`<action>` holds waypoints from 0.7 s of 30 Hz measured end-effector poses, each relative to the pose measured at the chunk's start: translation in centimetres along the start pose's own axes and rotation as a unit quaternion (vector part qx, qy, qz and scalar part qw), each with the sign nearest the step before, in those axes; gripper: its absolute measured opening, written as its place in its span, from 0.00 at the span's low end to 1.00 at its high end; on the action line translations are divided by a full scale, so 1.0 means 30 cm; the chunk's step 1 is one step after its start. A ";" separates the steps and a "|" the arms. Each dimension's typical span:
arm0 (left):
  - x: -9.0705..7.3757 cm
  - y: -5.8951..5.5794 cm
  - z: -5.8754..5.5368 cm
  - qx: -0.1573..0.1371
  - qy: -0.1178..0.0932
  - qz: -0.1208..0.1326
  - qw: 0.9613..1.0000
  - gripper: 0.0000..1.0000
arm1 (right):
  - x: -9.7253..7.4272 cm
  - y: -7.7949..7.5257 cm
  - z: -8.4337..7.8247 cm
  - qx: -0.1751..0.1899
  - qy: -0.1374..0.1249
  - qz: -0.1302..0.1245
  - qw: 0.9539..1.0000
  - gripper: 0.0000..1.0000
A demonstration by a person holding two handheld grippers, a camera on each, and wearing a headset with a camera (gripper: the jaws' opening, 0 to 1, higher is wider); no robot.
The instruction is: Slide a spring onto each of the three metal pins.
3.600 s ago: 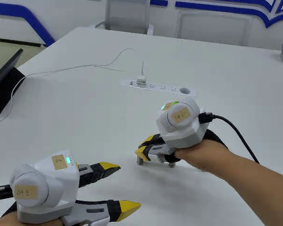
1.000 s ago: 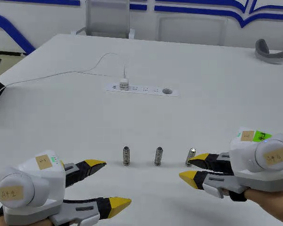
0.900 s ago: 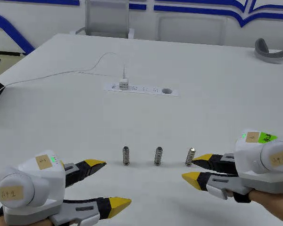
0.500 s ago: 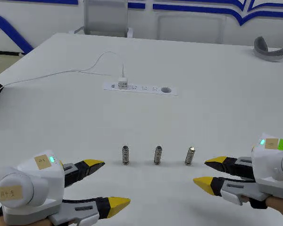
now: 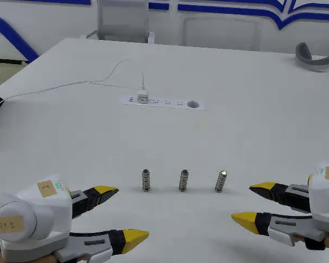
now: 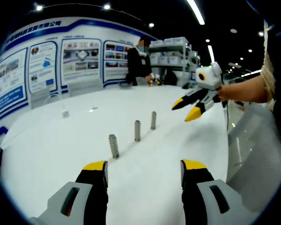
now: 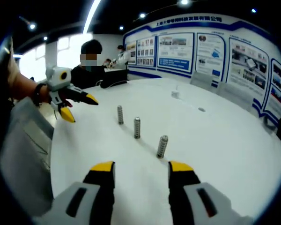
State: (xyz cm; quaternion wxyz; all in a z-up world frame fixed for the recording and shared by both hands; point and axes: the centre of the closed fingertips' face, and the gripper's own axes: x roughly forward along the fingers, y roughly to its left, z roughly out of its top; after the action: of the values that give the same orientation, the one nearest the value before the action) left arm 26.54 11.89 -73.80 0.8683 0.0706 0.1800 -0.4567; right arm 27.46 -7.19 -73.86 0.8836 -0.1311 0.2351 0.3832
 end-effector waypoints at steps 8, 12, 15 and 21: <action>-0.003 0.006 -0.009 -0.003 0.002 0.003 1.000 0.65 | -0.012 0.000 -0.011 -0.003 0.000 0.003 1.000 0.52; -0.003 0.006 -0.009 -0.004 0.002 0.003 1.000 0.65 | -0.016 -0.004 -0.011 -0.003 -0.003 0.001 1.000 0.54; -0.005 0.007 -0.010 -0.004 0.002 0.004 1.000 0.65 | -0.020 -0.007 -0.008 -0.003 -0.007 0.000 1.000 0.54; -0.009 0.008 -0.014 -0.005 0.002 0.007 1.000 0.66 | -0.024 -0.003 -0.004 -0.004 -0.010 0.000 1.000 0.57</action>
State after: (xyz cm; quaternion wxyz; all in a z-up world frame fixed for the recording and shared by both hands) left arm 26.50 12.36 -74.08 0.8714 0.0683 0.1840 -0.4496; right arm 27.06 -7.74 -73.61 0.8854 -0.1312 0.2245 0.3854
